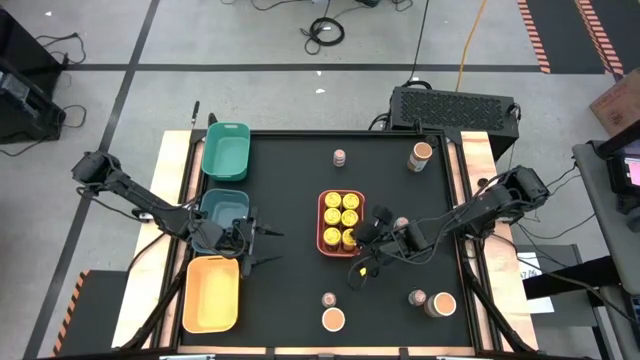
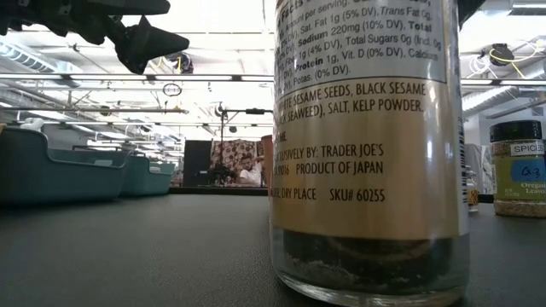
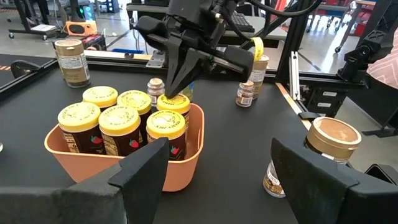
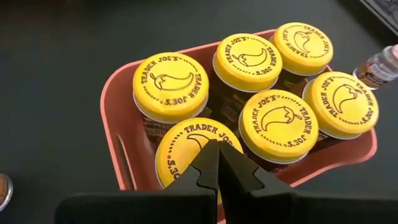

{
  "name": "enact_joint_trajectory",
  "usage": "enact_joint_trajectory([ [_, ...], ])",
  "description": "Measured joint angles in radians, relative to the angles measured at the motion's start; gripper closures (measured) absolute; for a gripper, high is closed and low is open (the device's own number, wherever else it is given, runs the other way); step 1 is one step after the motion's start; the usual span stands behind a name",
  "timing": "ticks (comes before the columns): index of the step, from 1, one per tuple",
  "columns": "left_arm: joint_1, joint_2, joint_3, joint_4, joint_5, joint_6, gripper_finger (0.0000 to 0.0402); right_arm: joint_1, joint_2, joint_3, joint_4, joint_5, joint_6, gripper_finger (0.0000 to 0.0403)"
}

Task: Sort spices by type
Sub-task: Put the yellow seasoning bottle in the orange bin, then put the brown seasoning bottle in the blue bin

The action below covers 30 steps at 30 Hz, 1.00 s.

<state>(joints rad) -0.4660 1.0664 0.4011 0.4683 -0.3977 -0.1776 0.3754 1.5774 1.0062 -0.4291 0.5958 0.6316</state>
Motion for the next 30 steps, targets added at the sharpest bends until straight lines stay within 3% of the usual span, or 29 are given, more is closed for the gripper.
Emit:
enact_joint_trajectory([
  [9, 0.0, 0.0, 0.0, -0.003, 0.0, 0.0, 0.0116, -0.009, 0.027, 0.003, 0.002, -0.002, -0.002, 0.0402],
  [23, 0.0, 0.0, 0.0, -0.006, 0.0, 0.0, 0.0116, -0.009, -0.031, -0.002, 0.059, -0.005, -0.077, 0.0402],
  [30, 0.0, 0.0, 0.0, -0.006, 0.0, 0.0, 0.0116, -0.006, -0.031, 0.068, 0.052, -0.03, -0.121, 0.0403],
])
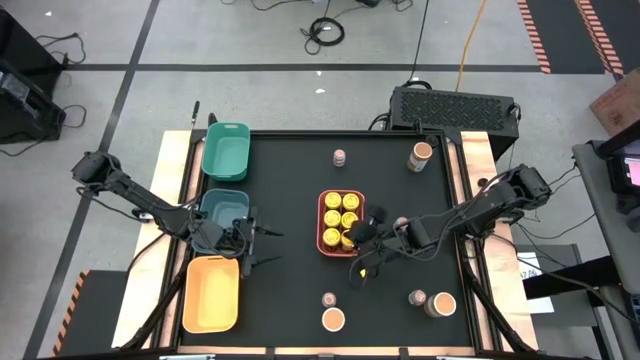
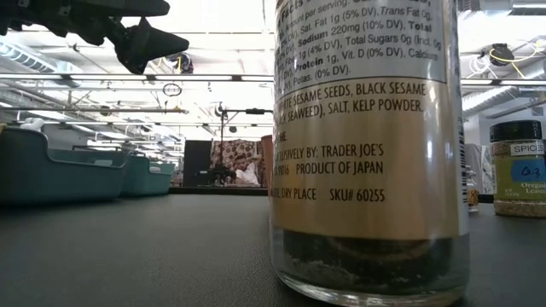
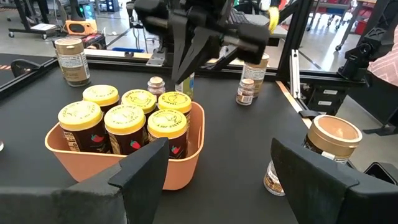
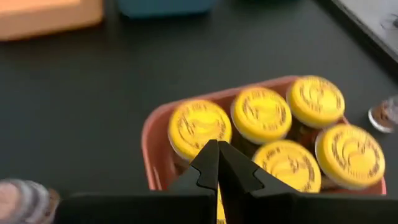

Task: Sort spices by type
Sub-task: Put the brown seasoning bottle in the blue bin

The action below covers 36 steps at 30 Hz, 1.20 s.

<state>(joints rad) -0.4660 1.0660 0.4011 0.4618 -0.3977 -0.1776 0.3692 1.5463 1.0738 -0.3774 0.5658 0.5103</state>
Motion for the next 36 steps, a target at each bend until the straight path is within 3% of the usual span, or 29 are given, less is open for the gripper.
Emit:
enact_joint_trajectory([
  [3, 0.0, 0.0, 0.0, 0.0, 0.0, -0.001, 0.0116, 0.006, -0.001, 0.057, 0.002, -0.029, -0.028, 0.0403],
  [9, -0.006, 0.0, 0.01, -0.022, -0.001, -0.026, 0.0116, 0.02, -0.001, 0.16, 0.001, -0.226, -0.035, 0.0403],
  [14, -0.054, 0.0, 0.128, -0.249, -0.01, -0.038, 0.0116, 0.063, -0.001, 0.217, -0.001, -0.263, -0.032, 0.0403],
  [21, -0.204, 0.0, 0.271, -0.497, -0.183, -0.078, 0.0116, 0.131, 0.02, 0.288, -0.001, -0.283, -0.025, 0.0403],
  [28, -0.349, 0.01, 0.343, -0.498, -0.306, -0.024, 0.0116, 0.2, 0.096, 0.349, -0.001, -0.325, 0.046, 0.0403],
  [36, -0.415, 0.109, 0.411, -0.468, -0.341, 0.07, 0.0116, 0.279, 0.171, 0.376, -0.065, -0.411, 0.198, 0.0403],
])
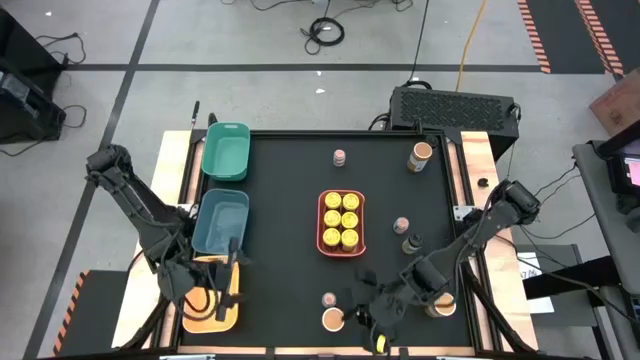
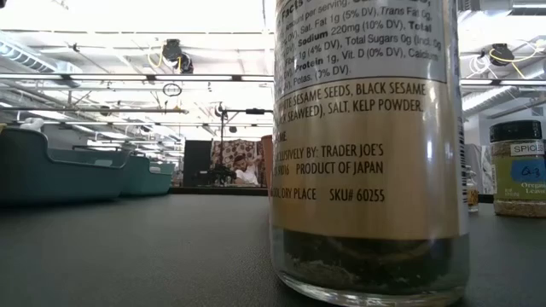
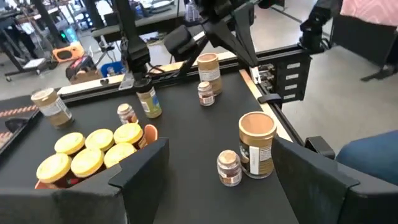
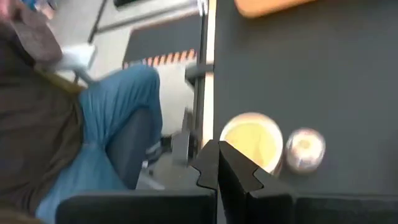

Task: Sort spices by type
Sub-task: Put the brown seasoning bottle in the blue bin

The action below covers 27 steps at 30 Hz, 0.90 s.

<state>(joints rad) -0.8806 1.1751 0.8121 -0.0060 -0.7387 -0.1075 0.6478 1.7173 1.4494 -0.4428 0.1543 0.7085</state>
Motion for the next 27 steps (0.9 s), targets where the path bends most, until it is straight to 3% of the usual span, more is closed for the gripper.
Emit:
enact_joint_trajectory([
  [5, 0.014, 0.096, 0.038, 0.058, 0.023, 0.064, 0.0116, 0.042, 0.009, 0.0, -0.064, -0.001, 0.099, 0.0403],
  [10, 0.069, 0.175, 0.053, 0.179, 0.218, 0.166, 0.0116, 0.055, 0.009, 0.0, -0.185, -0.026, 0.278, 0.0403],
  [15, 0.147, 0.211, 0.054, 0.216, 0.36, 0.178, 0.0116, 0.044, 0.0, 0.0, -0.408, -0.181, 0.445, 0.0403],
  [20, 0.207, 0.216, 0.035, 0.224, 0.367, 0.17, 0.0116, 0.007, -0.002, 0.0, -0.638, -0.311, 0.475, 0.0403],
  [27, 0.241, 0.124, -0.071, 0.158, 0.249, 0.047, 0.0116, -0.018, -0.002, 0.0, -0.893, -0.327, 0.477, 0.0389],
])
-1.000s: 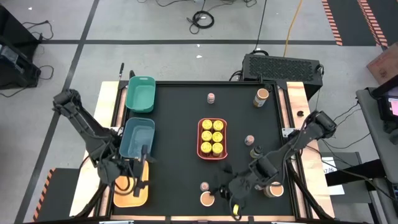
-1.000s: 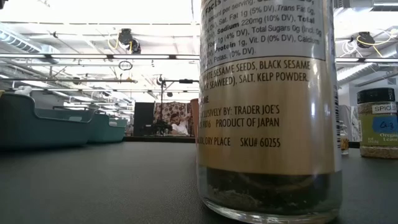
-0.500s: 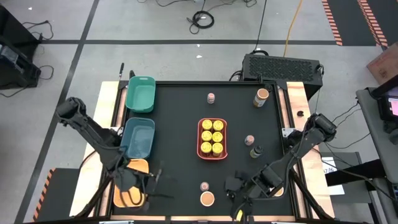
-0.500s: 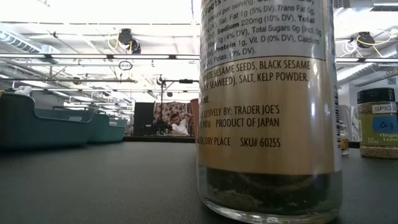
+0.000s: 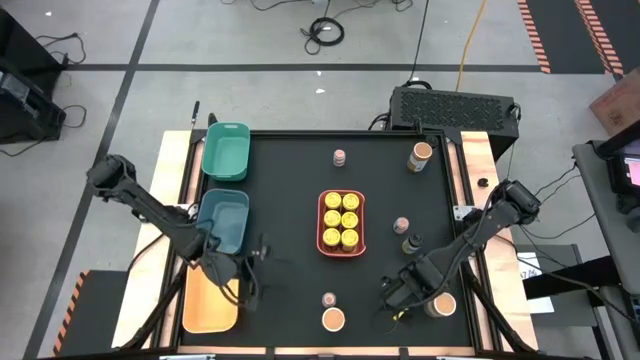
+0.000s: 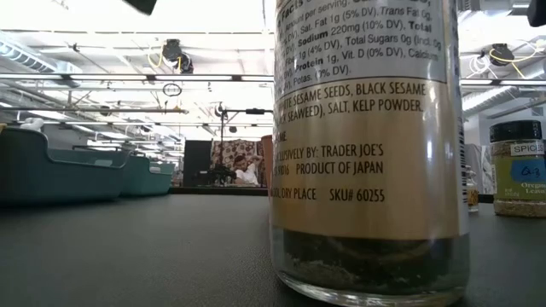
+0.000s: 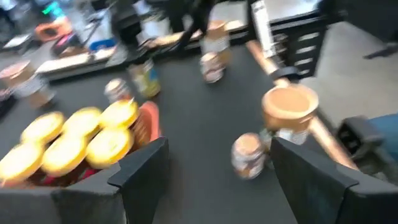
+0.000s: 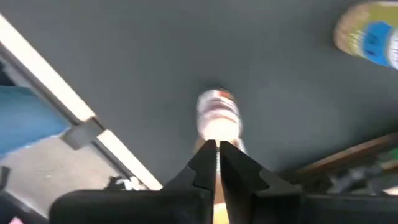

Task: Sort spices by type
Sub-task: Put the brown seasoning bottle in the blue bin

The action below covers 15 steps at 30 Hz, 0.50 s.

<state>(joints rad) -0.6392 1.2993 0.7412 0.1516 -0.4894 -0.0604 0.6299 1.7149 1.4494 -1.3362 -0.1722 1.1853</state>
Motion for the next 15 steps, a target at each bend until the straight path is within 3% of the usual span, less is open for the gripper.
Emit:
enact_joint_trajectory([
  [7, -0.006, -0.133, -0.103, 0.004, -0.019, -0.074, 0.0116, -0.002, 0.0, -0.016, -0.018, 0.012, -0.002, 0.0309],
  [15, -0.005, -0.153, -0.118, -0.002, -0.019, -0.091, 0.0116, -0.009, 0.0, -0.088, 0.04, -0.042, 0.004, 0.0185],
])
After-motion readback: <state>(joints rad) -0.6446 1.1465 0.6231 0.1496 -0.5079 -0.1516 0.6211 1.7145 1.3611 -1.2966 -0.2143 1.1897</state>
